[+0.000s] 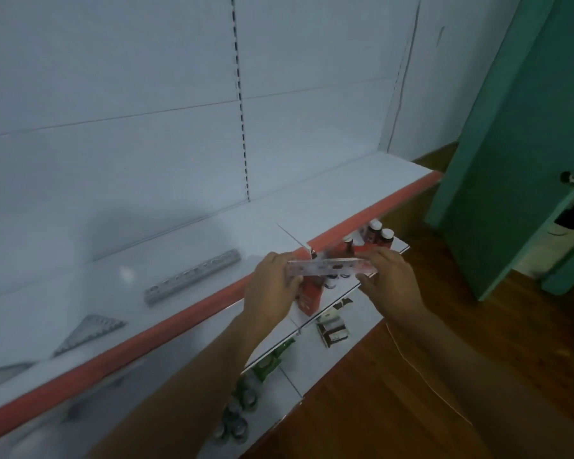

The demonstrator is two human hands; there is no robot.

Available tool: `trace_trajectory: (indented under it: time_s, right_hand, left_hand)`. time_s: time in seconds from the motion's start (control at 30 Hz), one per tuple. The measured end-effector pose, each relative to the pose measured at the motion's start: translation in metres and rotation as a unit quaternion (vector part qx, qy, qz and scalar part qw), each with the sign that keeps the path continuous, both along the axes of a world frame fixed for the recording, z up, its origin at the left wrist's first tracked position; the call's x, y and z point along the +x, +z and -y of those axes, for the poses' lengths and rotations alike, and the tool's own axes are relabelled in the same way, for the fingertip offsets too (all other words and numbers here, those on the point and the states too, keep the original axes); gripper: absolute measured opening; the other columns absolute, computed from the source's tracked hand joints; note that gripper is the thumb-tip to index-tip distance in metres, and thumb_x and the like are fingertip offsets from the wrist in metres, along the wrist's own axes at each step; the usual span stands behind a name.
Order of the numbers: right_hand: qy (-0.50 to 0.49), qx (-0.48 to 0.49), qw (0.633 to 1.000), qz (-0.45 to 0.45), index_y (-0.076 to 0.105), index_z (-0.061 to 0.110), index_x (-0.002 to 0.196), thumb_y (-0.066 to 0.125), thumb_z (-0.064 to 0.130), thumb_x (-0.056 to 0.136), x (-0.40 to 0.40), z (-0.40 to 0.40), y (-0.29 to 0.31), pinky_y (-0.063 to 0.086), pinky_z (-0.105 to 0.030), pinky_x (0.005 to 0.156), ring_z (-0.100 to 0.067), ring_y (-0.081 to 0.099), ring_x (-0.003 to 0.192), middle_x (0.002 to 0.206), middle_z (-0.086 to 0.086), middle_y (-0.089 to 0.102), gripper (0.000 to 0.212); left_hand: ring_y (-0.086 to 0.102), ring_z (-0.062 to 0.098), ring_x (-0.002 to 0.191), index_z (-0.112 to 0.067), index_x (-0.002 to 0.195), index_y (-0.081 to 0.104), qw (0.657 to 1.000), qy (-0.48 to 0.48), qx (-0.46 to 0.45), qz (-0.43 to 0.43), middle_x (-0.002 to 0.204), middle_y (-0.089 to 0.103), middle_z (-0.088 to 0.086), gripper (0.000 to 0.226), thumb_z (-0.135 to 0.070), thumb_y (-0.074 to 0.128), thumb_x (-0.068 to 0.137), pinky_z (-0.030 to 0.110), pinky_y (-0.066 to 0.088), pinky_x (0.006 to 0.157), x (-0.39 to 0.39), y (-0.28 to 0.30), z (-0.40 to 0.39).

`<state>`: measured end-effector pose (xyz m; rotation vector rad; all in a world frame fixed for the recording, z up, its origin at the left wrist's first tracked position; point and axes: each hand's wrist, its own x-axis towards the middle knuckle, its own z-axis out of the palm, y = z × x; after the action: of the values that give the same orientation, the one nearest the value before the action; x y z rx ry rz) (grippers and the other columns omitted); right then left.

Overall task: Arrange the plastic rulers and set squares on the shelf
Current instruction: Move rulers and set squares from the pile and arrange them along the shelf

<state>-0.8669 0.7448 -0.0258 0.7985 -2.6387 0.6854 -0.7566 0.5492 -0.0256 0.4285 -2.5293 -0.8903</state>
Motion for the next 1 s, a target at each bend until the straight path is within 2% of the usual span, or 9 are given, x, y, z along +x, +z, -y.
trace_trajectory:
  time_s: [0.07,0.17,0.23,0.43,0.6,0.7,0.9,1.0]
  right_hand:
    - [0.039,-0.003,0.999,0.004,0.064,0.021,0.118,0.074,0.022,0.081,-0.015,0.012,-0.004,0.044,-0.037,0.097,-0.018,0.057,0.109,0.119,0.001,0.063,0.038]
    - [0.113,-0.002,0.993,0.024,0.063,0.022,0.118,0.073,0.023,0.082,-0.033,0.04,-0.012,0.05,-0.037,0.094,-0.016,0.058,0.104,0.116,0.002,0.063,0.037]
    - [0.163,-0.015,0.986,0.021,0.065,0.017,0.114,0.073,0.022,0.081,-0.034,0.066,-0.015,0.046,-0.029,0.092,-0.019,0.06,0.1,0.111,-0.002,0.065,0.035]
    - [0.292,-0.011,0.956,0.031,0.064,0.016,0.116,0.073,0.017,0.08,-0.017,0.158,-0.021,0.038,-0.024,0.089,-0.022,0.057,0.106,0.114,-0.005,0.063,0.037]
    - [0.346,-0.014,0.936,0.064,0.064,0.013,0.114,0.072,0.016,0.082,-0.003,0.21,-0.024,0.037,-0.022,0.085,-0.019,0.055,0.104,0.111,-0.003,0.061,0.034]
    - [0.359,0.01,0.931,0.062,0.066,0.011,0.112,0.074,0.014,0.08,-0.006,0.231,-0.024,0.04,-0.024,0.079,-0.022,0.057,0.098,0.106,-0.005,0.063,0.034]
    - [0.368,0.044,0.927,0.063,0.068,0.013,0.11,0.077,0.02,0.078,-0.013,0.244,-0.027,0.044,-0.029,0.08,-0.022,0.058,0.096,0.104,-0.002,0.065,0.034]
    - [0.376,0.06,0.922,0.066,0.067,0.016,0.112,0.075,0.024,0.08,-0.018,0.251,-0.029,0.038,-0.024,0.079,-0.018,0.056,0.098,0.108,0.001,0.064,0.034]
  left_hand:
    - [0.057,0.017,0.112,-0.02,0.132,0.053,0.999,0.03,-0.014,-0.003,0.126,0.058,0.0,0.045,-0.026,0.065,0.09,0.033,0.048,0.098,-0.003,-0.002,0.005]
    - [0.058,0.017,0.106,-0.022,0.128,0.055,0.996,0.085,-0.024,0.021,0.123,0.059,-0.001,0.038,-0.027,0.062,0.091,0.036,0.05,0.094,0.003,-0.006,0.022]
    - [0.058,0.015,0.101,-0.024,0.126,0.056,0.991,0.13,-0.007,0.03,0.121,0.059,-0.003,0.038,-0.026,0.062,0.088,0.036,0.05,0.091,0.017,-0.009,0.038]
    - [0.058,0.017,0.102,-0.022,0.124,0.058,0.973,0.226,-0.023,0.048,0.116,0.06,-0.002,0.038,-0.027,0.066,0.087,0.034,0.047,0.091,0.07,-0.014,0.103]
    - [0.052,0.021,0.112,-0.021,0.124,0.058,0.961,0.262,-0.03,0.088,0.118,0.058,0.001,0.038,-0.03,0.064,0.088,0.04,0.044,0.097,0.101,-0.018,0.147]
    - [0.048,0.021,0.115,-0.02,0.124,0.057,0.958,0.263,-0.027,0.107,0.121,0.056,0.002,0.037,-0.031,0.063,0.089,0.037,0.041,0.1,0.108,-0.022,0.164]
    - [0.044,0.02,0.117,-0.02,0.124,0.058,0.958,0.24,-0.039,0.15,0.126,0.054,0.001,0.036,-0.03,0.062,0.09,0.035,0.039,0.099,0.105,-0.022,0.181]
    - [0.047,0.02,0.114,-0.022,0.124,0.059,0.951,0.252,-0.048,0.175,0.123,0.057,0.0,0.036,-0.029,0.062,0.089,0.035,0.039,0.096,0.102,-0.02,0.186]
